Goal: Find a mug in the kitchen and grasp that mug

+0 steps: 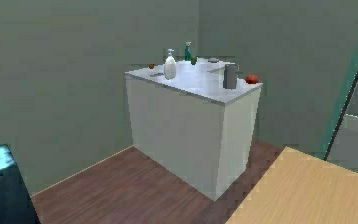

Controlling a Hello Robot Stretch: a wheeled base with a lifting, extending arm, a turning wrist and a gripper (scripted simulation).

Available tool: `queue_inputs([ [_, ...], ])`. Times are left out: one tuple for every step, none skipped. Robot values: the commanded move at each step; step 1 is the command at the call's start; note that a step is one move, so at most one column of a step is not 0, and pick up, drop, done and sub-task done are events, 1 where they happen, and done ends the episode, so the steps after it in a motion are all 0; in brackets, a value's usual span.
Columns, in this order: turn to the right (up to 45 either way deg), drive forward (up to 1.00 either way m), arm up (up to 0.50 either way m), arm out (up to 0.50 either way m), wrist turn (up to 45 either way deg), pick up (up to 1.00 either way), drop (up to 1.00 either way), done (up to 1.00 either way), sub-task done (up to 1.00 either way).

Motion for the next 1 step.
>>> queue_inputs([
  [0.0,0.0,0.0,0.0,0.0,0.0,0.0,1.0,0.0],
])
